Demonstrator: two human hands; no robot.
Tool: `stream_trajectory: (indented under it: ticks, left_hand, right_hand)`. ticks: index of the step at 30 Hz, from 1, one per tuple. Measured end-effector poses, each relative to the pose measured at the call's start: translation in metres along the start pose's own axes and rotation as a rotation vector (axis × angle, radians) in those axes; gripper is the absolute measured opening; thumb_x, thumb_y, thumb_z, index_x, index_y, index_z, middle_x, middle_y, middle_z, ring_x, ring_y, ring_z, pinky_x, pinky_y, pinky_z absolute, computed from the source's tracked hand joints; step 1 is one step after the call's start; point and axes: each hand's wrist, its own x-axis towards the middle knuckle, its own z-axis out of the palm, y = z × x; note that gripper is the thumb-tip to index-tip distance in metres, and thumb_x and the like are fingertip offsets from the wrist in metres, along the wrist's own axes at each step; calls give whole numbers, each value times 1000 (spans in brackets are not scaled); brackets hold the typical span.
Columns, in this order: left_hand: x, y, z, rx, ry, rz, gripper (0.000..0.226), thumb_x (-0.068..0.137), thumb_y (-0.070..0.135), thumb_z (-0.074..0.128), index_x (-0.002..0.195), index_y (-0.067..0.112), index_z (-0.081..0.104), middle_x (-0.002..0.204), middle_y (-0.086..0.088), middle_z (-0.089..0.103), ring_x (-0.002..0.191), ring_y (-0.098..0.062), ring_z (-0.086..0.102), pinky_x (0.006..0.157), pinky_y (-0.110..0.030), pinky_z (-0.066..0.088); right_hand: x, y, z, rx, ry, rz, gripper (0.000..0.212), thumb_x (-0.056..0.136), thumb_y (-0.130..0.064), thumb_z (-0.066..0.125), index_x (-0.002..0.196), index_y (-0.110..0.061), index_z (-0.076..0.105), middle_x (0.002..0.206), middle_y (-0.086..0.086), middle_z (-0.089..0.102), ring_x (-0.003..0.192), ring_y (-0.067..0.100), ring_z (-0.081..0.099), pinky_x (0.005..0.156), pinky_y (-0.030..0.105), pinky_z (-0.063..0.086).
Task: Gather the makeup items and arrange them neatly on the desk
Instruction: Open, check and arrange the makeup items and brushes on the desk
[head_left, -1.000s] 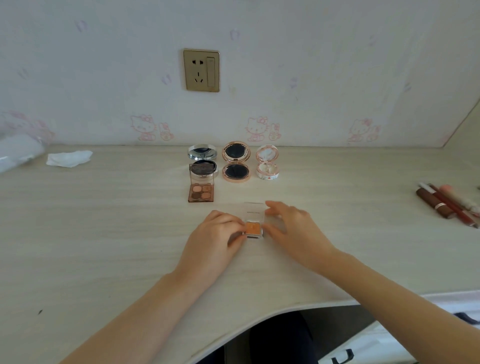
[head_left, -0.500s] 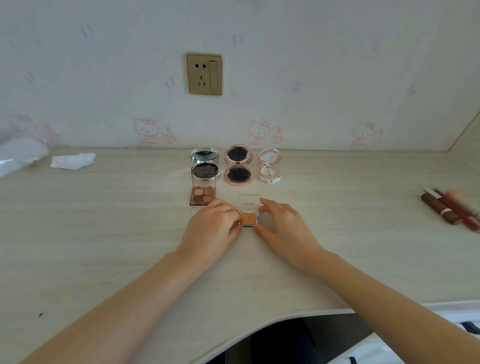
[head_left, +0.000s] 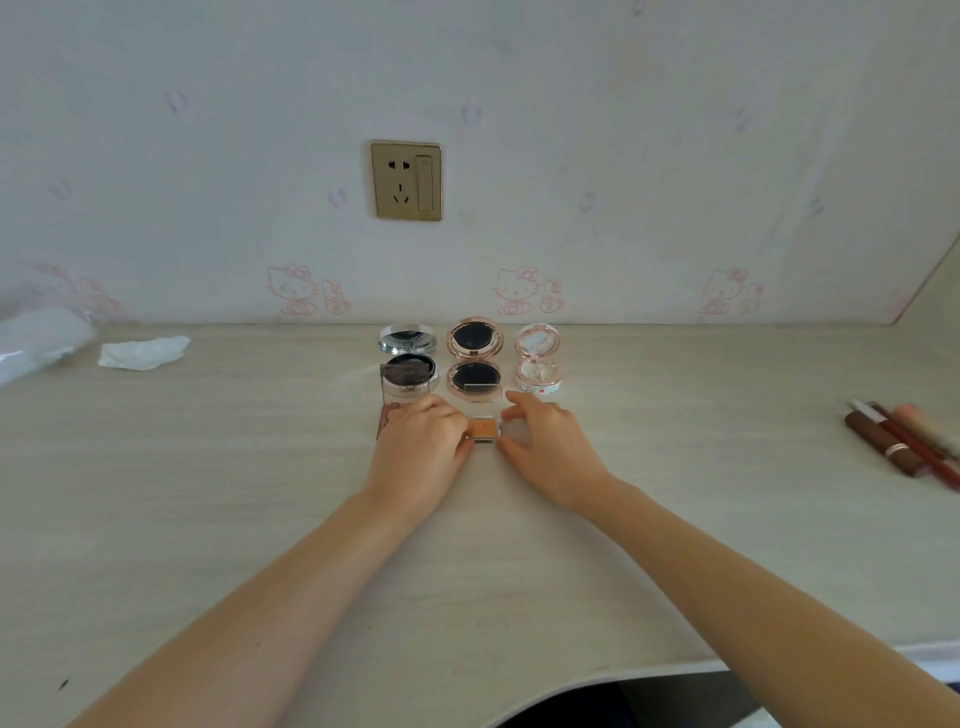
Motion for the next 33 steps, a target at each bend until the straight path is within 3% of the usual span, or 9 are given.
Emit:
stream_trajectory:
  ticks: [5,13,19,28,33]
  left_hand:
    - [6,1,3,4,-47,-56,8,82,24,68,85,18,73,86,5,67,100,-17,57,79,-33,43]
    - [4,6,-3,32,-24,-33,5,75,18,75,78,16,72,79,6,67,90,-20,60,70,-34,48]
    - [4,18,-8,56,-11,80,12,65,15,81,73,16,71,77,8,69,82,-20,64,61,-30,52]
    - [11,88,3,-104,-123,126,24,87,20,62,110,16,69,107,-7,68,113,-23,59,82,-37,50]
    - [18,146,23,-216,-179,223,35,96,24,49,129,18,58,129,-2,59,132,-15,41,97,-28,39]
  right_hand:
    - [3,-2,1,1,20,-1,51,93,-22,56,140,-10,41,128,1,60,123,22,48,100,28,36]
    - [2,-1,1,-2,13,-2,50,93,-23,55,140,-10,42,129,2,60,124,23,48,101,29,37]
    - [-14,15,-13,-104,10,0,46,94,-22,54,138,-11,45,136,6,54,129,23,44,104,30,36]
    - [-79,64,-75,-342,45,83,49,99,-24,43,146,-14,32,149,8,37,143,18,22,109,27,24]
    - [-121,103,-117,-444,86,161,50,99,-28,42,146,-14,32,149,5,38,143,18,23,110,28,26]
